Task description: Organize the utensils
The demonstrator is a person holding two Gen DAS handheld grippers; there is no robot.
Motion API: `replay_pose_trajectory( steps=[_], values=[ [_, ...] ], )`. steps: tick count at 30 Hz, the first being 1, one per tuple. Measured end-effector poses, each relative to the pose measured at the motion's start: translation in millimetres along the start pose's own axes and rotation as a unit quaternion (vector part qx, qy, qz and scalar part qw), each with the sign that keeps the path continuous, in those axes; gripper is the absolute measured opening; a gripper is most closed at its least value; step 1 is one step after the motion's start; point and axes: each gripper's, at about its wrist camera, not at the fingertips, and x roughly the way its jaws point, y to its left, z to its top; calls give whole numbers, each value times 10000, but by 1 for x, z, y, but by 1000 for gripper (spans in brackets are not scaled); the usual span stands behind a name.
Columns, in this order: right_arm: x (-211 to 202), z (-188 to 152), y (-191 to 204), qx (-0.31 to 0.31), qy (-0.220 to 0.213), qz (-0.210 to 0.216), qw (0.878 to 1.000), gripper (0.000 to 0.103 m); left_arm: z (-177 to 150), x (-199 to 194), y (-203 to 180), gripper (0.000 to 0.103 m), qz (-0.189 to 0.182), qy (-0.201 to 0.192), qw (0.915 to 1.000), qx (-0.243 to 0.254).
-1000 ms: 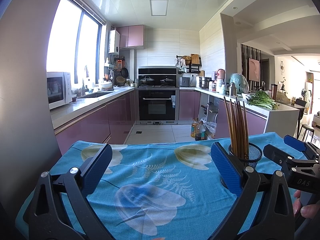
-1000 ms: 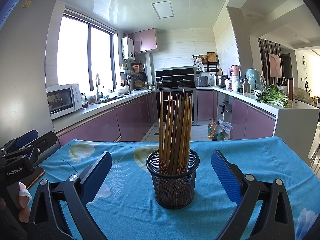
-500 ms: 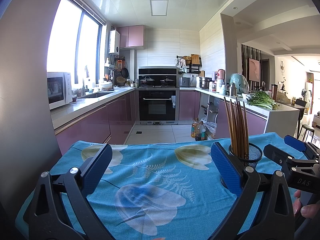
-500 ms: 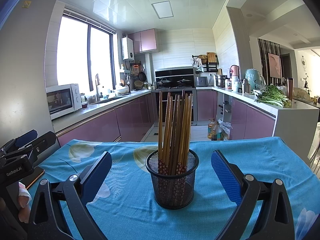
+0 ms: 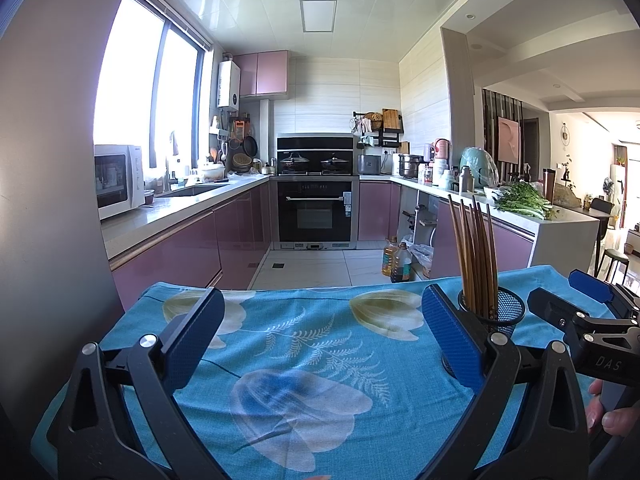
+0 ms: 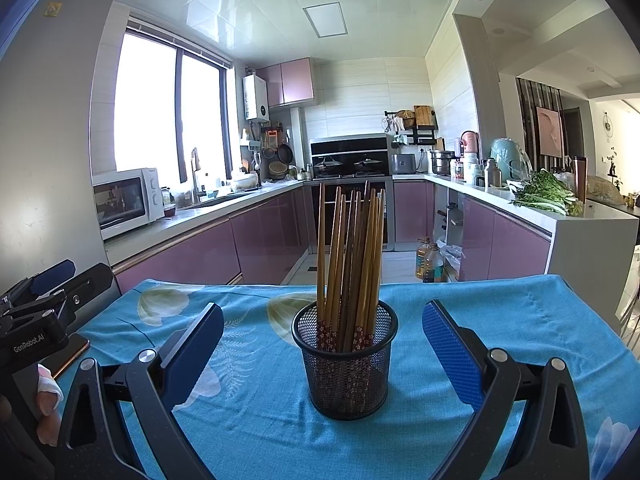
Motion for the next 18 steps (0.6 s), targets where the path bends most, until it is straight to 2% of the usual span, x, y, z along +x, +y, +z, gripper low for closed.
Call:
replay_pose_trajectory(
  steps=[18],
  values=[
    [1,1,0,13,12,-2,10000,96,0,0,0,97,-1,6,10000,-1]
  ],
)
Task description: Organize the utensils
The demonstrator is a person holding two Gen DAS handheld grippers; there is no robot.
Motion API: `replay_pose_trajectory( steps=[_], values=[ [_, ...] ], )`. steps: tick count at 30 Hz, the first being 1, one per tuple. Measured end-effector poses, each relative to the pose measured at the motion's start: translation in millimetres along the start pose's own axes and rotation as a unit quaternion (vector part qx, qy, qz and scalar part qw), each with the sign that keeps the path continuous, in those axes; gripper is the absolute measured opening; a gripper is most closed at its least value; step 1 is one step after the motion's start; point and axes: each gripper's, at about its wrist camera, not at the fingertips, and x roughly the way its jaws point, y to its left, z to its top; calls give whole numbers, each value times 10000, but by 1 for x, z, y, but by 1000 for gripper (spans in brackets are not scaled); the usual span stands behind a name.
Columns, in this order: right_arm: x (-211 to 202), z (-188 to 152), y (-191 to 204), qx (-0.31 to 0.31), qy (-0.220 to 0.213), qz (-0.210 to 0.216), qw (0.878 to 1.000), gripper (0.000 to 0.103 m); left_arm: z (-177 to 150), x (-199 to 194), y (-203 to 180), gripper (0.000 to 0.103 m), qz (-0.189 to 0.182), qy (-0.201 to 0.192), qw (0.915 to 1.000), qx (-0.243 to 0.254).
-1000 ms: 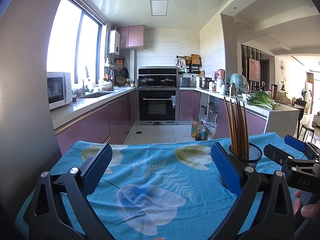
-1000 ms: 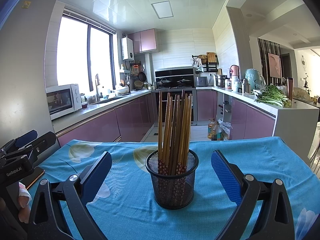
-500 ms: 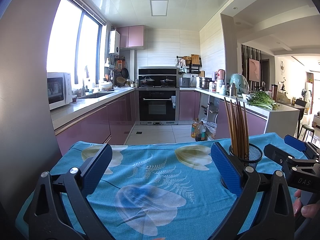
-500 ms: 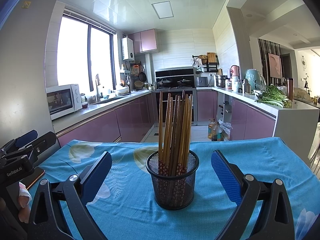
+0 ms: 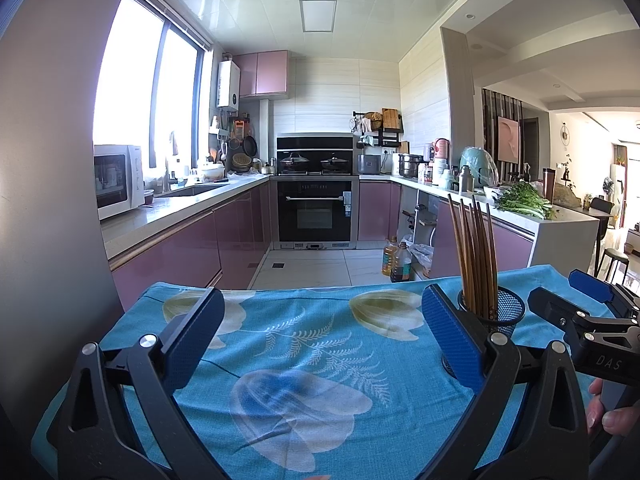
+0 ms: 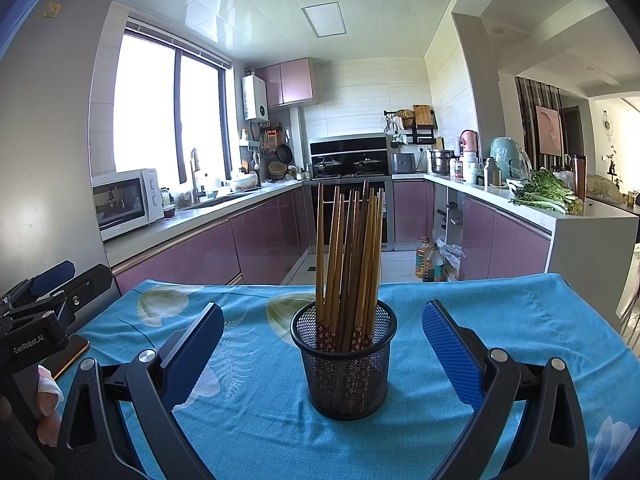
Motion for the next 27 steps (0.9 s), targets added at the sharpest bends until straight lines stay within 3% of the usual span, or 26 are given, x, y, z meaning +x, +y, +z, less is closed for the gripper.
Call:
replay_pose_trajectory(
  steps=[27],
  values=[
    [1,-2,-1,9,7,-12,10000,96,-1,0,-1,97,0,8,10000,1]
  ],
)
